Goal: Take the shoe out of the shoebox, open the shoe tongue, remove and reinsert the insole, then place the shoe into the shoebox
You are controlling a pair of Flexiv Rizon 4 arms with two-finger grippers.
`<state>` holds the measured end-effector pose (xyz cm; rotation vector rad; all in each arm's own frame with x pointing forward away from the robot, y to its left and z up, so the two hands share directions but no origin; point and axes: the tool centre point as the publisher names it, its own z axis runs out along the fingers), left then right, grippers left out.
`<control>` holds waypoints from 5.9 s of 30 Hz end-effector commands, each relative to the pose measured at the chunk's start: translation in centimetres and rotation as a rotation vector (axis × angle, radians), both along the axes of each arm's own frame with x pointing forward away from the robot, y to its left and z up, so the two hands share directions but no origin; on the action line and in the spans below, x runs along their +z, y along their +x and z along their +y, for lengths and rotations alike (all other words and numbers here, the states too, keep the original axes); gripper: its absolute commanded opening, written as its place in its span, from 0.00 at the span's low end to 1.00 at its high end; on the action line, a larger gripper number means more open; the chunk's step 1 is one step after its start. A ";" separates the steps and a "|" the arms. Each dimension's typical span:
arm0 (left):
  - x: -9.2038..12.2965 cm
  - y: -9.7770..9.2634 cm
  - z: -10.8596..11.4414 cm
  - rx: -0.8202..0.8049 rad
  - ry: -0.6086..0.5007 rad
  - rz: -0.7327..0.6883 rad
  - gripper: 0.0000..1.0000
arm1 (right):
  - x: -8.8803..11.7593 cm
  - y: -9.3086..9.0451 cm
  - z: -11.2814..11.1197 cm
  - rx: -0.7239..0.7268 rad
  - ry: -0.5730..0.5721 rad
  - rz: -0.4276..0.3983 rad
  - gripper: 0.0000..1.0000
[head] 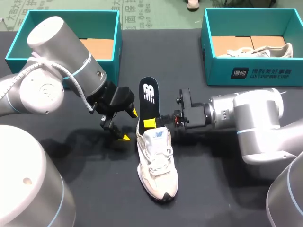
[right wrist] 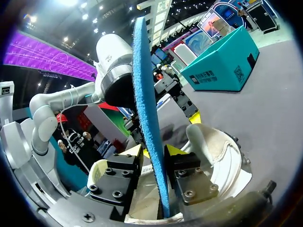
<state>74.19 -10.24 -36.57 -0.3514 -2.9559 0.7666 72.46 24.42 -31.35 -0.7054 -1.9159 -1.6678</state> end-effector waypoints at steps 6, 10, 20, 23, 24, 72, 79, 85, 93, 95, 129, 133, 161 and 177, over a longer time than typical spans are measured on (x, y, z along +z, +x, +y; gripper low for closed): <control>-0.1 -0.1 0.0 0.000 -0.001 -0.002 1.00 | 0.3 0.9 -0.3 -0.005 -0.010 0.035 0.00; -0.1 -0.1 0.0 0.000 -0.001 -0.002 1.00 | -0.7 0.8 -0.2 -0.006 -0.009 0.066 0.00; -0.1 -0.1 0.0 0.000 -0.001 -0.002 1.00 | -2.4 -1.7 -0.3 -0.029 -0.016 0.114 0.00; -0.1 -0.1 0.0 0.000 -0.001 -0.002 1.00 | -3.0 -2.3 -0.2 -0.039 -0.016 0.130 0.00; -0.1 -0.1 0.0 0.000 -0.001 -0.002 1.00 | -3.2 -2.4 -0.4 -0.042 -0.015 0.134 0.00; 0.4 -0.6 -0.1 0.063 0.026 -0.034 1.00 | -0.3 1.0 0.2 -0.015 -0.049 0.068 0.00; 0.4 -0.6 -0.1 0.063 0.026 -0.034 1.00 | -2.0 0.2 0.0 -0.025 -0.034 0.118 0.00; 0.4 -0.6 -0.1 0.063 0.026 -0.034 1.00 | -3.4 -1.4 0.3 -0.037 -0.032 0.160 0.00; 0.4 -0.6 -0.1 0.063 0.026 -0.034 1.00 | -2.5 -1.5 0.6 -0.034 -0.053 0.141 0.20; 0.4 -0.6 -0.1 0.063 0.026 -0.034 1.00 | -2.0 -1.3 0.6 -0.030 -0.059 0.125 0.42; 0.4 -0.6 -0.1 0.063 0.026 -0.034 1.00 | -2.5 -1.5 0.1 -0.051 -0.099 0.159 0.00; 0.4 -0.6 -0.1 0.063 0.026 -0.034 1.00 | -3.1 -2.2 0.2 -0.056 -0.098 0.181 0.00; 0.4 -0.6 -0.1 0.063 0.026 -0.034 1.00 | -0.7 0.5 -0.6 -0.068 -0.125 0.111 0.00; 0.4 -0.6 -0.1 0.063 0.026 -0.034 1.00 | -3.1 -1.8 0.2 -0.106 -0.136 0.183 0.00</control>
